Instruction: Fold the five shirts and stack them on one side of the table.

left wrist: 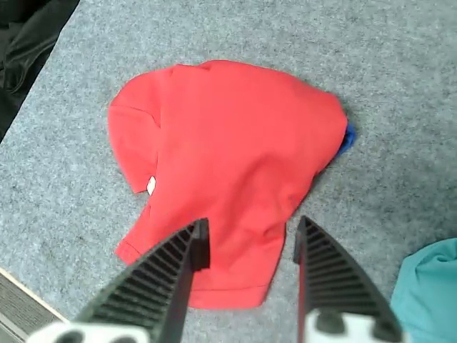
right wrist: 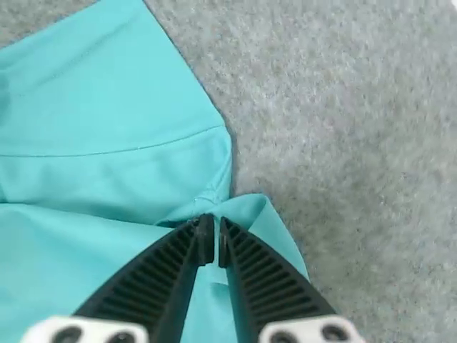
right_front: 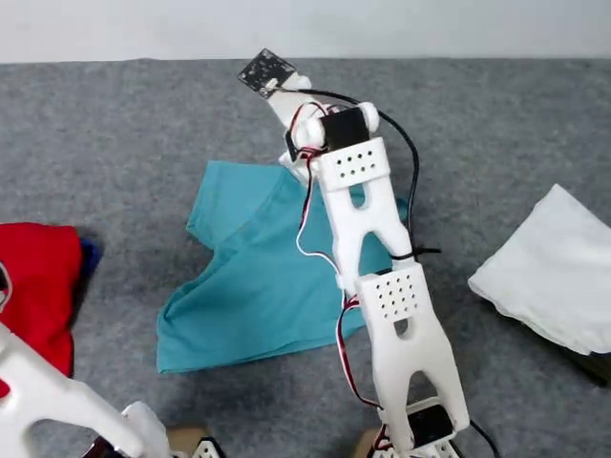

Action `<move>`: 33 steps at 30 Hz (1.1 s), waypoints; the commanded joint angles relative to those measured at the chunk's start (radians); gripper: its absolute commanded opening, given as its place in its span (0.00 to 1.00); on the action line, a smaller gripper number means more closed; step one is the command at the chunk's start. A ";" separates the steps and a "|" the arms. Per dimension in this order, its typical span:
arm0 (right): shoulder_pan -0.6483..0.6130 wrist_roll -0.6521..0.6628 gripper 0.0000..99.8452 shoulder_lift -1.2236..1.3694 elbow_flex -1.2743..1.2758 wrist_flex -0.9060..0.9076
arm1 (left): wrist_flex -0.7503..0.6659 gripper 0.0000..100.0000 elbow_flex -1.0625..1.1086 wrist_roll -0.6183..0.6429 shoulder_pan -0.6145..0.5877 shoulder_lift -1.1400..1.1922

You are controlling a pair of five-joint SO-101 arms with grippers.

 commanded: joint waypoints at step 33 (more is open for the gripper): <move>-0.739 -0.474 0.27 -0.295 0.661 0.036 | 0.015 0.20 -0.007 0.035 -0.175 -0.025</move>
